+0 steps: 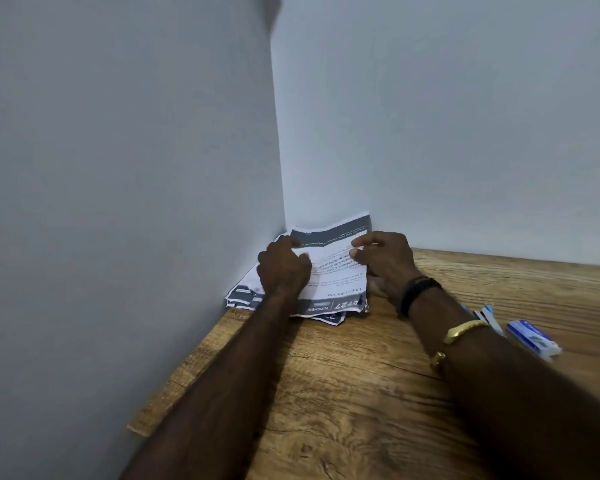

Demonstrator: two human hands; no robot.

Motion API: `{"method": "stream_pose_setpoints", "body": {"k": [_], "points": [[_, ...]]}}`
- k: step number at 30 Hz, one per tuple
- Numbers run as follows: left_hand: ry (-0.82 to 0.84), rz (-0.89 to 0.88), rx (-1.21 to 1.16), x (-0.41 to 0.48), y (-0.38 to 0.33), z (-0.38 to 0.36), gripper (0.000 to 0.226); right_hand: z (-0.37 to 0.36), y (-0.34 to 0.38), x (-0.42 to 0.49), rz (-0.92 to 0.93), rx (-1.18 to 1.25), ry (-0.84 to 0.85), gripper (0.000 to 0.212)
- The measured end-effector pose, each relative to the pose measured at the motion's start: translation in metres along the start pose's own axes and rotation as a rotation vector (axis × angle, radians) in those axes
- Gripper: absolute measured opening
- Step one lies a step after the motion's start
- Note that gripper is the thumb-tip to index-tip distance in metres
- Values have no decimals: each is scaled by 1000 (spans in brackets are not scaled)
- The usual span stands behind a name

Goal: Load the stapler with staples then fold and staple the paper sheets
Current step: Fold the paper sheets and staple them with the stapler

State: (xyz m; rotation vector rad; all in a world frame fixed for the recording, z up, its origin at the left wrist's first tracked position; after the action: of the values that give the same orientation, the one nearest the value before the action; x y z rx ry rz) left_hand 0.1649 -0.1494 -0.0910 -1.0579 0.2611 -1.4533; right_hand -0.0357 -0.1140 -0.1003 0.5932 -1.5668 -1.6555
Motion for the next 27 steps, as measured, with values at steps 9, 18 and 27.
{"method": "stream_pose_setpoints", "body": {"k": [9, 18, 27], "points": [[53, 174, -154, -6, -8, -2, 39, 68, 8, -6, 16, 266, -58, 18], [59, 235, -509, -34, -53, -32, 25, 146, -10, -9, 8, 255, -212, 20], [187, 360, -860, -61, -78, -60, 13, 197, -23, -12, 10, 327, -268, 18]]}}
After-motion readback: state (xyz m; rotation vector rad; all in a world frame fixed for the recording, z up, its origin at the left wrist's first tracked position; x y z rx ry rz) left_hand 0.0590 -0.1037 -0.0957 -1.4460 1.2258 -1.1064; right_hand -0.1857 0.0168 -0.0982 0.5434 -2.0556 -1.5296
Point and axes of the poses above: each hand's wrist, its own x-axis towards the middle knuckle, its own z-axis out of the back of the hand, y = z × x, the point moved 4 cm from there along x, towards the middle knuckle, and after that the axes turned 7 degrees about -y, right-handed, at the moved point
